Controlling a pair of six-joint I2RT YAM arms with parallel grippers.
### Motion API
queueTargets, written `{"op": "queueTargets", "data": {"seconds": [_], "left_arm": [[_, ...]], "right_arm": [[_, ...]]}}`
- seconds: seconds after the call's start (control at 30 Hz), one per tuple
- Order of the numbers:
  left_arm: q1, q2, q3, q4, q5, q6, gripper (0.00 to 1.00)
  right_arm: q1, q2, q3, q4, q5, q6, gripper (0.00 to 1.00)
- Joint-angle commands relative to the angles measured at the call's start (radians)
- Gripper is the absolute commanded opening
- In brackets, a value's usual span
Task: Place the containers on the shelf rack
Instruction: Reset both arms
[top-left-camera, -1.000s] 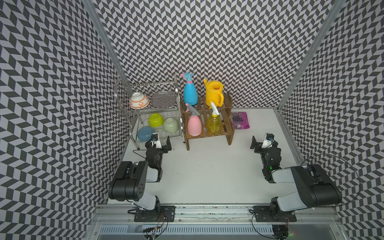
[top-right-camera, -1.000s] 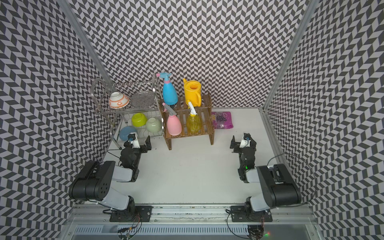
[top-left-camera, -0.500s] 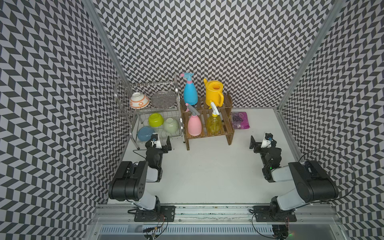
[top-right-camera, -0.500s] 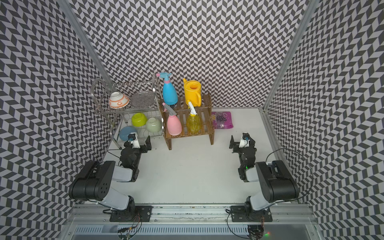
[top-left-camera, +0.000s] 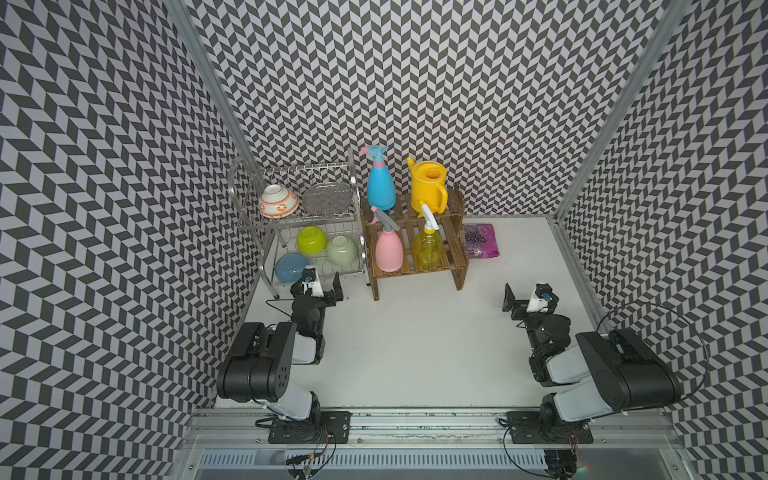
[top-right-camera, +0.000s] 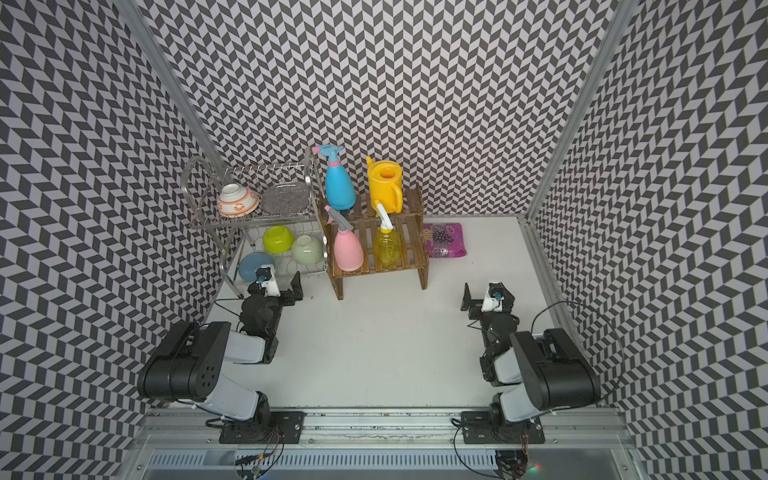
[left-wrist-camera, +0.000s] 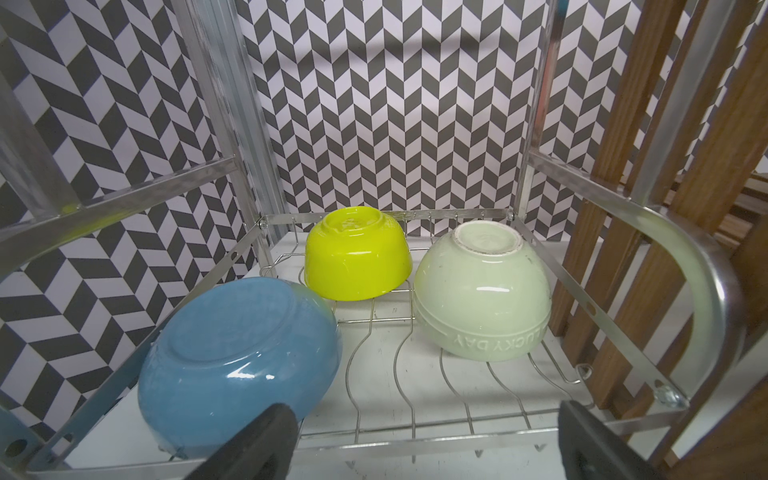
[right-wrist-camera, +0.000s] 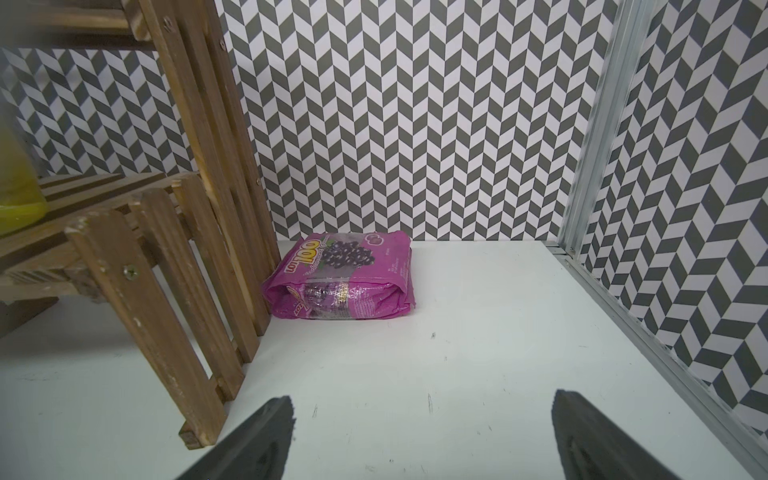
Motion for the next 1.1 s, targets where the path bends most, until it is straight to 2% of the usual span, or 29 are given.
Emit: {"op": "queueTargets", "data": {"seconds": [0.0, 0.3, 0.53, 1.07], "left_arm": [[0.004, -0.008, 0.012, 0.006, 0.010, -0.006, 1.00], [0.004, -0.008, 0.012, 0.006, 0.010, -0.007, 1.00], [0.004, -0.008, 0.012, 0.007, 0.010, -0.007, 1.00], [0.003, -0.008, 0.012, 0.006, 0.009, -0.006, 1.00]], "right_arm": [[-0.007, -0.017, 0.012, 0.067, 0.009, 0.000, 1.00], [-0.006, -0.018, 0.011, 0.058, 0.015, 0.002, 1.00], [-0.005, -0.008, -0.054, 0.195, 0.039, 0.013, 1.00], [-0.006, -0.005, -0.061, 0.214, 0.043, 0.013, 1.00]]}}
